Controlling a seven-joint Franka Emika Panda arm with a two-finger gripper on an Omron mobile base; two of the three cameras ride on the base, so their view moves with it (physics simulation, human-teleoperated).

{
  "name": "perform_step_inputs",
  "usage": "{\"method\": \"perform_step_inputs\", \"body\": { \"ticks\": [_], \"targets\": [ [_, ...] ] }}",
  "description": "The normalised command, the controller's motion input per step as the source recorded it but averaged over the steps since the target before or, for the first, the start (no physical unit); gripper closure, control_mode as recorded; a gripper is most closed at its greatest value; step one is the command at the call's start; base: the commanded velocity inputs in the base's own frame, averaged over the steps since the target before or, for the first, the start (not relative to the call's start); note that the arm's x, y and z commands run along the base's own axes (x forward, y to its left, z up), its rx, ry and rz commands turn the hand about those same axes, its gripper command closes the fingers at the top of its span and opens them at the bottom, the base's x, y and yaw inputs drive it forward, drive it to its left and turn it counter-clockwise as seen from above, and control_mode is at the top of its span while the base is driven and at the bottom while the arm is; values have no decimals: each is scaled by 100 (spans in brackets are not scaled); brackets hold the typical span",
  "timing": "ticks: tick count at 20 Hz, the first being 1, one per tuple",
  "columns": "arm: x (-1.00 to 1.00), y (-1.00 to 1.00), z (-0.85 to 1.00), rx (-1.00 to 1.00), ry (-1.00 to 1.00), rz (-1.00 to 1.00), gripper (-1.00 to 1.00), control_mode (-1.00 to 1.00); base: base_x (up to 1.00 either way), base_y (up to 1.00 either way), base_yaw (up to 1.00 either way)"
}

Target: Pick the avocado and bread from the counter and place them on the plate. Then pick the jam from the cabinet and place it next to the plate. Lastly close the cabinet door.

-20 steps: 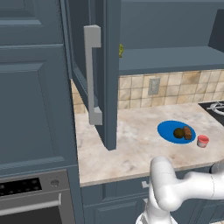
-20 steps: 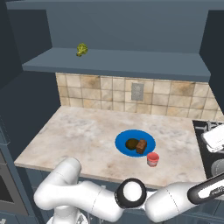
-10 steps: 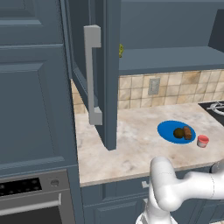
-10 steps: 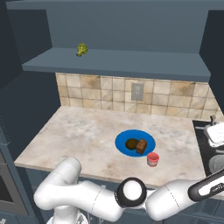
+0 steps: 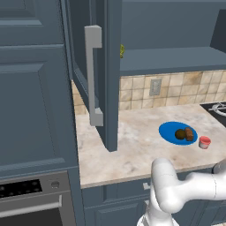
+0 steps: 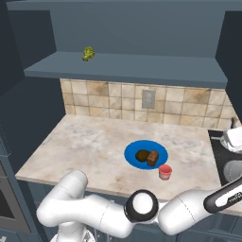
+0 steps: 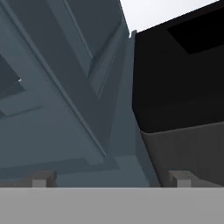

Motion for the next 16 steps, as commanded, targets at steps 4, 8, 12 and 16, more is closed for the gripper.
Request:
{"method": "perform_step_inputs", "body": {
  "ticks": [4, 8, 12, 16],
  "targets": [
    [12, 0, 21, 5, -2, 0, -100, -100, 0, 0, 0],
    [17, 0, 22, 2, -3, 0, -100, -100, 0, 0, 0],
    [17, 0, 21, 0, -1, 3, -100, -100, 0, 0, 0],
    [8, 0, 29, 1, -1, 5, -100, -100, 0, 0, 0]
  ]
}}
